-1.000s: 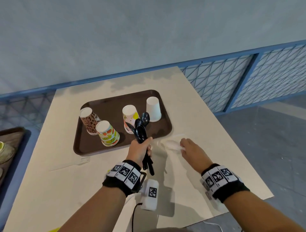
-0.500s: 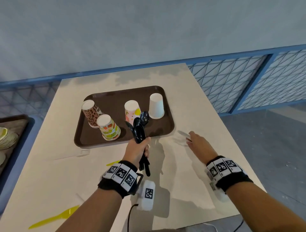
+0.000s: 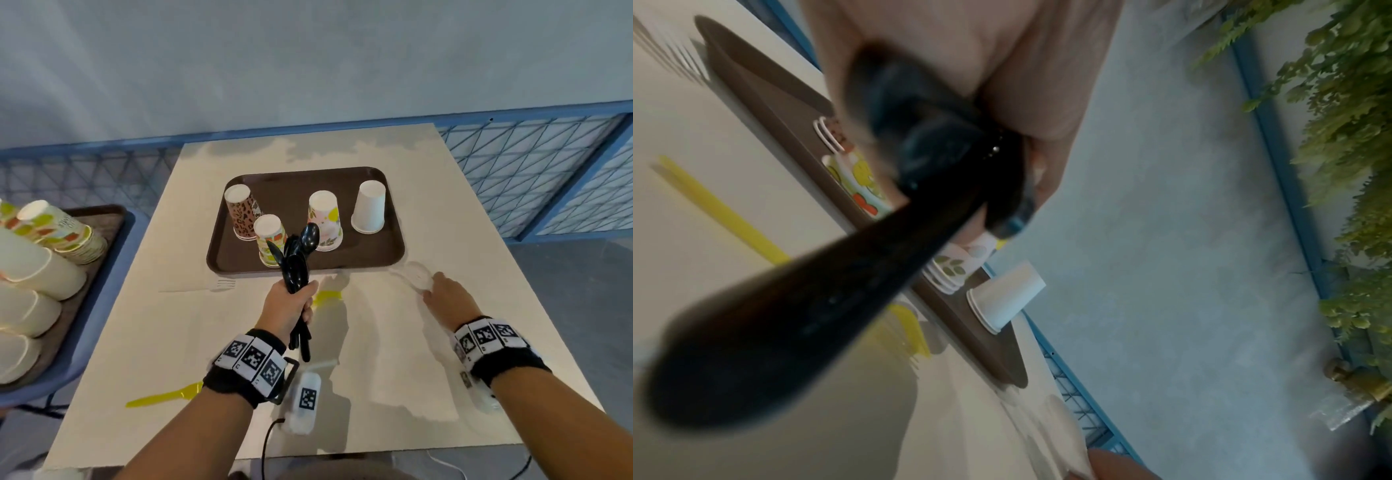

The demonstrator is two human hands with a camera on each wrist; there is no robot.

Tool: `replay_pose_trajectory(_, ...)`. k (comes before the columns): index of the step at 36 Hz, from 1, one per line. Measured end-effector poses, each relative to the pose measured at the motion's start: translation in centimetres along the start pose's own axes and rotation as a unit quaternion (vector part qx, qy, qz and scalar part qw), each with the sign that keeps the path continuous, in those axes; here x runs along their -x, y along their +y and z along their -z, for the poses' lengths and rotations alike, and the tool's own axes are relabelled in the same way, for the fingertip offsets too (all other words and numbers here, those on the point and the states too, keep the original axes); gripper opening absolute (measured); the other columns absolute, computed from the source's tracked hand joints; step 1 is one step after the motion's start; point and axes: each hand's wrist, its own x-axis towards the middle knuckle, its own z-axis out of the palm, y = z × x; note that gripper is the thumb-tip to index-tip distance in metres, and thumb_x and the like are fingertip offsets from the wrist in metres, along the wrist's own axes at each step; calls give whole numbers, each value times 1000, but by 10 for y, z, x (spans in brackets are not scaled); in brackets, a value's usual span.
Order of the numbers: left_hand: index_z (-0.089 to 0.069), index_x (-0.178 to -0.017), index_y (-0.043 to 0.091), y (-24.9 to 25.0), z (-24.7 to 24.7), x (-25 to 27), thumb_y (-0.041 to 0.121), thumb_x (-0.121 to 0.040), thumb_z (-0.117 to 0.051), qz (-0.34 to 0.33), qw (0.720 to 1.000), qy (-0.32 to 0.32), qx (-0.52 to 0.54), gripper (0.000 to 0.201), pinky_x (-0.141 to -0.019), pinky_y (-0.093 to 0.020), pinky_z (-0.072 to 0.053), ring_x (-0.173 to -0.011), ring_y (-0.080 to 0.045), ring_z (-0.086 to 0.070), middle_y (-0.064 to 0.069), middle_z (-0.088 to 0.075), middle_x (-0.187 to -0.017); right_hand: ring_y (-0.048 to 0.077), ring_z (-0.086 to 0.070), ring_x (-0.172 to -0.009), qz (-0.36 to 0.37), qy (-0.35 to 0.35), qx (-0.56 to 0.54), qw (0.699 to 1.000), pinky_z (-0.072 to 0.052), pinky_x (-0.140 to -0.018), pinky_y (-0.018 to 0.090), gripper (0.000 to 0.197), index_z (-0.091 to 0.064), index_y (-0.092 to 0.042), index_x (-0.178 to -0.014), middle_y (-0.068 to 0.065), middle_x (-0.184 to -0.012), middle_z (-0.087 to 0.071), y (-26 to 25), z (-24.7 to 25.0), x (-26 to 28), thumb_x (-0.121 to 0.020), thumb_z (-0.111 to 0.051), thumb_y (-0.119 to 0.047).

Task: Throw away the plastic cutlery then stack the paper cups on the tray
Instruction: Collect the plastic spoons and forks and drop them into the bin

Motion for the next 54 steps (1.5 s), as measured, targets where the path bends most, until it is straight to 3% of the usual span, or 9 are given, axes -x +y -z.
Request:
replay_pose_trajectory(10, -39, -61, 12, -5, 66, 11, 5, -86, -59, -10, 998, 55, -6, 33, -40, -22, -32, -29, -12, -35, 7, -39, -36, 43, -59, -91, 170, -15, -69, 983, -31, -66, 32, 26, -44, 5, -111, 31, -99, -62, -91, -28, 56, -88, -45, -6)
replay_pose_trajectory(16, -40, -61, 12, -4, 109, 17, 4, -86, -59, -13, 995, 95, 3, 32, -36, -19, -30, -28, -11, -33, 7, -38, -34, 27, -52, -114, 282, -103, 14, 954, -38, -91, 32, 41, -54, -9, -120, 17, -122, -55, -126, -65, 85, -84, -60, -28)
replay_pose_trajectory(20, -41, -62, 12, -7, 138, 21, 5, -86, -59, -10, 993, 114, 7, 31, -38, -21, -30, -29, -11, -33, 7, -38, -35, 29, -54, -105, 346, -135, 91, 924, -39, -78, 33, 41, -55, -9, -114, 12, -117, -51, -139, -79, 98, -80, -64, -30)
replay_pose_trajectory(24, -40, -60, 12, -10, 158, 27, 5, -86, -59, -8, 993, 119, 1, 33, -44, -25, -30, -31, -13, -33, 7, -37, -36, 28, -56, -100, 342, -128, 115, 924, -36, -70, 31, 32, -59, -9, -104, 9, -112, -53, -145, -84, 98, -82, -61, -33)
replay_pose_trajectory(30, -38, -59, 12, -11, 175, 32, 4, -85, -58, -7, 992, 122, 9, 34, -46, -27, -30, -32, -13, -32, 6, -36, -36, 28, -55, -111, 339, -144, 116, 922, -40, -85, 33, 28, -57, -10, -110, 10, -118, -61, -150, -76, 94, -87, -55, -26)
replay_pose_trajectory(38, -38, -60, 13, -7, 197, 34, 4, -85, -59, -10, 990, 139, 22, 34, -42, -24, -30, -32, -13, -32, 4, -36, -40, 31, -55, -106, 361, -173, 29, 916, -30, -74, 23, 26, -56, -2, -110, 17, -110, -58, -162, -64, 91, -87, -55, -14)
replay_pose_trajectory(41, -38, -60, 13, -5, 199, 34, 5, -85, -59, -9, 990, 138, 19, 33, -44, -25, -31, -32, -13, -33, 5, -37, -39, 32, -50, -112, 338, -128, 76, 929, -32, -82, 32, 36, -49, -3, -117, 17, -116, -56, -177, -74, 93, -88, -55, -23)
replay_pose_trajectory(46, -39, -61, 13, -3, 201, 35, 4, -84, -59, -12, 991, 134, 12, 32, -46, -28, -31, -34, -14, -33, 3, -37, -42, 39, -60, -91, 304, -35, 56, 950, -29, -62, 33, 30, -45, -4, -112, 22, -98, -66, -197, -91, 97, -91, -48, -25)
replay_pose_trajectory(54, -40, -61, 12, -4, 216, 38, 4, -84, -59, -14, 991, 136, 9, 31, -46, -27, -33, -34, -14, -34, 5, -39, -39, 31, -56, -103, 340, -94, 101, 930, -42, -82, 36, 44, -49, -12, -120, 11, -116, -53, -209, -108, 106, -83, -59, -33)
